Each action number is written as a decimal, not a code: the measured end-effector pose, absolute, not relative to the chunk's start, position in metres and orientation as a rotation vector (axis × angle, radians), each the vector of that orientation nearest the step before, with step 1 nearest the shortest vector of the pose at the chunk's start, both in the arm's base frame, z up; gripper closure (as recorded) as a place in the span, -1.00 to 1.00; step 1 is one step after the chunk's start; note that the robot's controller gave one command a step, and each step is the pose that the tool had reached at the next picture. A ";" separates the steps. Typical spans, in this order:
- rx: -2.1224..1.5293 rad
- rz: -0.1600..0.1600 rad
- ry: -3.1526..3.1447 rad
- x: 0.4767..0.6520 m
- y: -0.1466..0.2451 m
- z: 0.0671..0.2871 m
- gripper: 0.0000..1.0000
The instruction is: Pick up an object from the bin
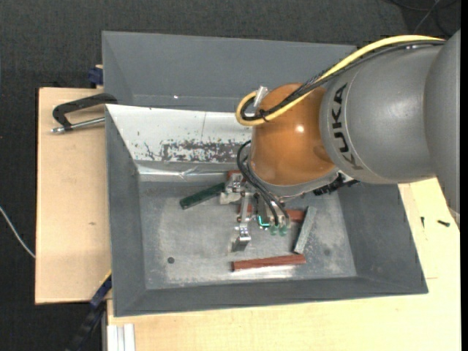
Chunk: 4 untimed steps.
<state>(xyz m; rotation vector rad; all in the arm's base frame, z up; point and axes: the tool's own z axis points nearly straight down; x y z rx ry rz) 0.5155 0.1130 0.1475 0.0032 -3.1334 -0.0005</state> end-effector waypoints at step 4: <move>0.430 -0.002 -3.111 0.526 0.062 0.164 -1.00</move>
Offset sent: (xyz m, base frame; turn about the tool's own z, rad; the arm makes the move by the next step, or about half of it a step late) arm -0.0099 -0.0689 -0.0505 -0.3346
